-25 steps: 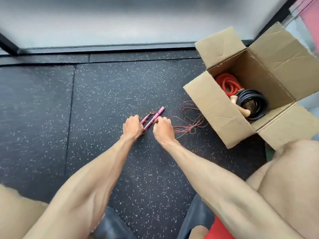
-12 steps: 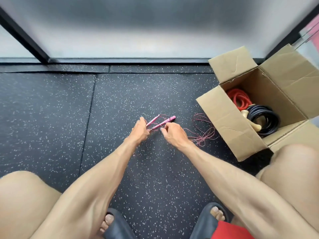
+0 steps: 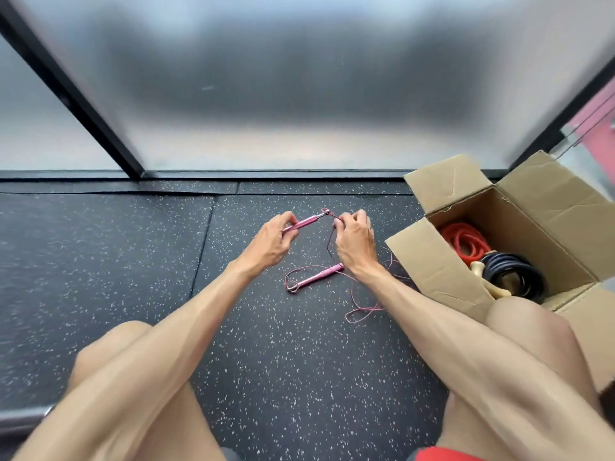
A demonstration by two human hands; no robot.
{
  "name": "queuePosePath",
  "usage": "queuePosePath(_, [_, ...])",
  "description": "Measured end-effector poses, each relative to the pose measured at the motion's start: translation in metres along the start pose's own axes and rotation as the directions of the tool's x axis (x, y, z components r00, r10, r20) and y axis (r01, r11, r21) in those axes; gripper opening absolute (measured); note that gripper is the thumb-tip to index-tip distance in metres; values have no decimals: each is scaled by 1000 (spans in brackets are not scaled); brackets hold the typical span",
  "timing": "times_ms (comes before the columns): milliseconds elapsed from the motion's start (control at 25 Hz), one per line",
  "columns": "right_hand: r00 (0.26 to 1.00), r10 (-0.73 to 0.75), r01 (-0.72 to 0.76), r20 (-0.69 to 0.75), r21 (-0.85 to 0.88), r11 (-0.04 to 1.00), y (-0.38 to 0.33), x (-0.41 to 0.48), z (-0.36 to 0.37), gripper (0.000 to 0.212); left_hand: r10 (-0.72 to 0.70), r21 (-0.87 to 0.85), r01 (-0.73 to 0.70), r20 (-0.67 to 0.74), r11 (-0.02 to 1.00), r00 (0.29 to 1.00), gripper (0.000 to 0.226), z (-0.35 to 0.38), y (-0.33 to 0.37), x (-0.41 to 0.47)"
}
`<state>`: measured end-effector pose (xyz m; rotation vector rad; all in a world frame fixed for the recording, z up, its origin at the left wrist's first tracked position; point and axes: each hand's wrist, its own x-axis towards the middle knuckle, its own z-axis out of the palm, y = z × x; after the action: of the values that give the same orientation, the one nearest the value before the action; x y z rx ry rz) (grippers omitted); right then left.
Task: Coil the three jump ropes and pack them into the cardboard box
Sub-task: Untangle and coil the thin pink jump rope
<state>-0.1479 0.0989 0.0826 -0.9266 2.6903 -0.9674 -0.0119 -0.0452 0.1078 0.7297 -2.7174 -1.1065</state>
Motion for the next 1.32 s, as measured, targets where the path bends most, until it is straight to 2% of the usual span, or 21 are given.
queuePosePath(40, [999, -38, 38, -4, 53, 998, -1, 1, -1, 22, -15, -44, 15, -3, 999, 1000, 3, -4, 2, 0])
queuePosePath(120, [993, -115, 112, 6, 165, 980, -6, 0, -5, 23, -42, -117, 42, -3, 992, 999, 13, -9, 8, -2])
queuePosePath(280, [953, -274, 241, 132, 225, 944, -16, -5, -21, 24, 17, -384, 12, 73, 923, 997, 34, -5, 20, -6])
queuePosePath(400, [927, -331, 288, 178, 231, 929, -11, -9, -25, 22, 44, -494, -10, 59, 870, 997, 21, 10, 21, -6])
queuePosePath(480, [930, -310, 257, 199, 253, 933, -2, -11, -25, 22, 15, -459, -7, 12, 888, 1000, 9, 18, 21, -4])
queuePosePath(640, [907, -293, 225, 302, 241, 944, 9, -3, -33, 23, 12, -203, -34, -110, 979, 994, 12, 17, 14, 2])
queuePosePath(760, [886, -278, 214, 371, 206, 955, 14, 5, -38, 17, 103, -69, -105, -45, 992, 994, 23, 12, 18, -2])
queuePosePath(840, [853, -233, 222, 467, 78, 972, 24, 9, -38, 18, 153, -63, -151, 31, 987, 988, 40, 10, 24, -8])
queuePosePath(920, [808, -141, 214, 573, -61, 975, 38, 11, -42, 26, 142, -81, -136, 65, 987, 988, 43, 9, 28, -14])
queuePosePath(1000, [778, -87, 132, 622, -26, 991, 45, 9, -48, 33, 92, -77, -87, 67, 993, 994, 40, 5, 25, -17])
queuePosePath(1080, [810, -118, 63, 575, 114, 991, 39, 5, -55, 36, 52, -46, -49, 74, 998, 996, 36, 1, 21, -21])
queuePosePath(1200, [893, -256, 184, 369, 219, 958, 20, -2, -58, 35, 86, -58, -80, 90, 995, 992, 32, 4, 23, -31])
queuePosePath(1320, [910, -342, 267, 235, 300, 916, 6, -9, -60, 32, 168, -64, -164, 61, 984, 984, 28, 13, 31, -35])
